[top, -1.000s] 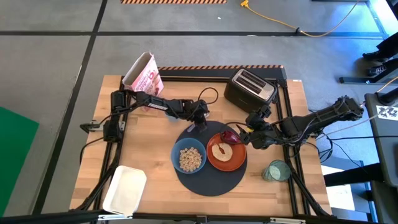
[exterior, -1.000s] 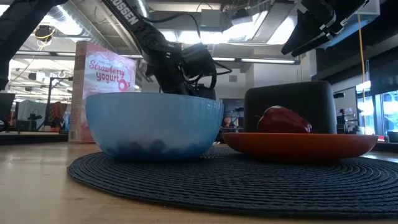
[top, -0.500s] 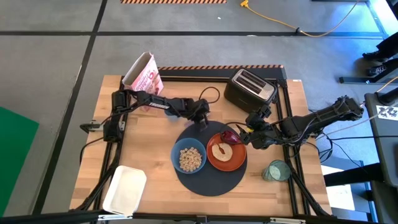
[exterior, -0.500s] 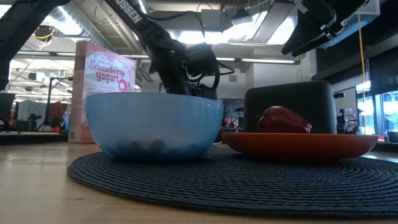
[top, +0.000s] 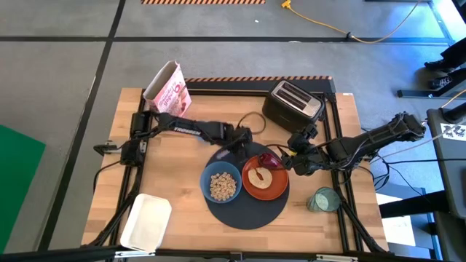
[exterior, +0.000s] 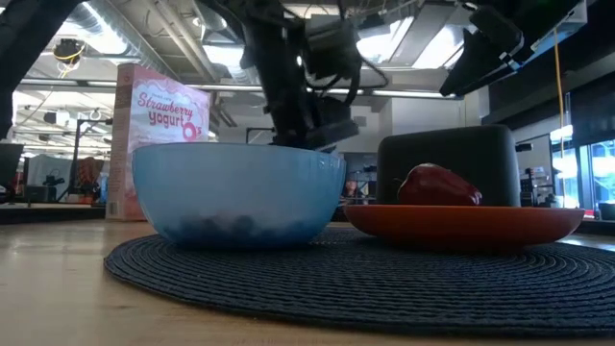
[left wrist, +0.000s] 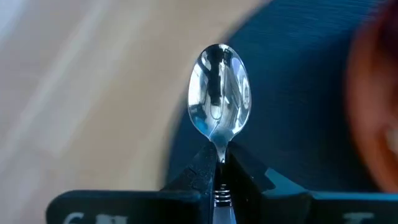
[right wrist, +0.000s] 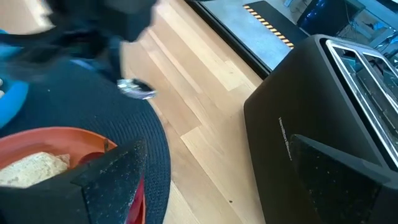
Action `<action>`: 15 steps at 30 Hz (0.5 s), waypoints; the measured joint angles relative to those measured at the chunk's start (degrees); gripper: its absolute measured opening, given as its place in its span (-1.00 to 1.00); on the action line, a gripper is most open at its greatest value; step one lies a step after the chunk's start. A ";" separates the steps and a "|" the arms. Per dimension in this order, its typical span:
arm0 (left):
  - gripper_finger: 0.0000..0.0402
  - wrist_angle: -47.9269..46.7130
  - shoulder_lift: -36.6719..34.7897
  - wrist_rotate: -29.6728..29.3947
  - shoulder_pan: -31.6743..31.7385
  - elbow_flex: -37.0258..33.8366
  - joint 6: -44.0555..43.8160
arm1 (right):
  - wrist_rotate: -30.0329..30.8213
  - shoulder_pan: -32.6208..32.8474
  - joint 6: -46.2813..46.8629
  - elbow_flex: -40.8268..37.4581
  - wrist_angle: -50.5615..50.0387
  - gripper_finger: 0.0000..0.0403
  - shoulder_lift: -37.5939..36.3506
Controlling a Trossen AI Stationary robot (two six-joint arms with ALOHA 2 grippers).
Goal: Arrange a breakfast setting
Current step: Put the blue spoon on the mat
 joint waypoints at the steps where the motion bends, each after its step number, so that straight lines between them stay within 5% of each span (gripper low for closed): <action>1: -0.87 0.25 0.00 -0.12 -1.12 0.00 -0.66 | 0.05 0.00 0.00 -0.17 0.10 0.90 0.00; 7: -0.86 3.00 0.18 -7.35 -5.67 0.00 -2.67 | 0.56 0.00 0.00 -0.46 0.67 0.90 0.00; 15: -0.85 3.04 5.02 -7.96 -4.53 0.00 -2.33 | -0.09 0.00 0.00 -0.46 1.84 0.90 0.00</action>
